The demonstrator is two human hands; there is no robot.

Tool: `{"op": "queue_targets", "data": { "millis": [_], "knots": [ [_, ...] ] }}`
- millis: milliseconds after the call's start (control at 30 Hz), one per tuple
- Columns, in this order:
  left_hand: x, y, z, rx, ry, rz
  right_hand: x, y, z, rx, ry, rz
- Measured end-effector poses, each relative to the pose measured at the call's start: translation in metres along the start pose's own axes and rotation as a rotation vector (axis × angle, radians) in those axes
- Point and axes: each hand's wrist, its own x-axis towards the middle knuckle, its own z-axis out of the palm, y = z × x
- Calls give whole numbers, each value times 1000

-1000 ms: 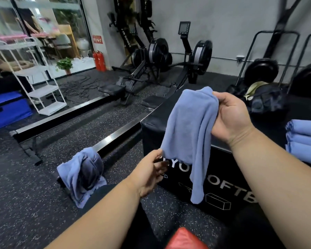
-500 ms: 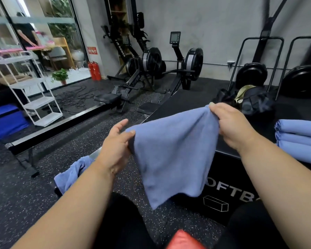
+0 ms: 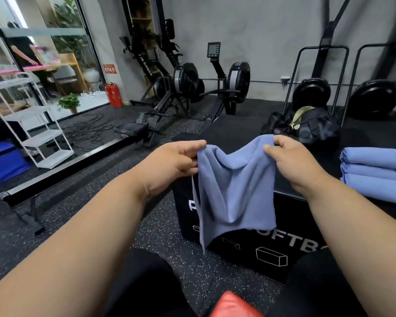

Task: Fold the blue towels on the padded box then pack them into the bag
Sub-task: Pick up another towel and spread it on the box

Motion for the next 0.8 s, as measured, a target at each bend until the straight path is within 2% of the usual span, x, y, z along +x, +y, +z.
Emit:
{"op": "queue_targets", "data": {
  "millis": [133,267,367,533,800],
  "knots": [
    [12,6,-4,546,25,215,2,0,-19,55,58,-15],
    [16,15,2,948,264,458,-2,0,-34,54,147,-92],
    [24,16,8,877,386,492,-3,0,-41,81,264,-138],
    [44,20,18,750,260,364,4,11,-59,88,325,-159],
    [121,24,40,743,178,380,54,43,-93,-108,370,-188]
  ]
}}
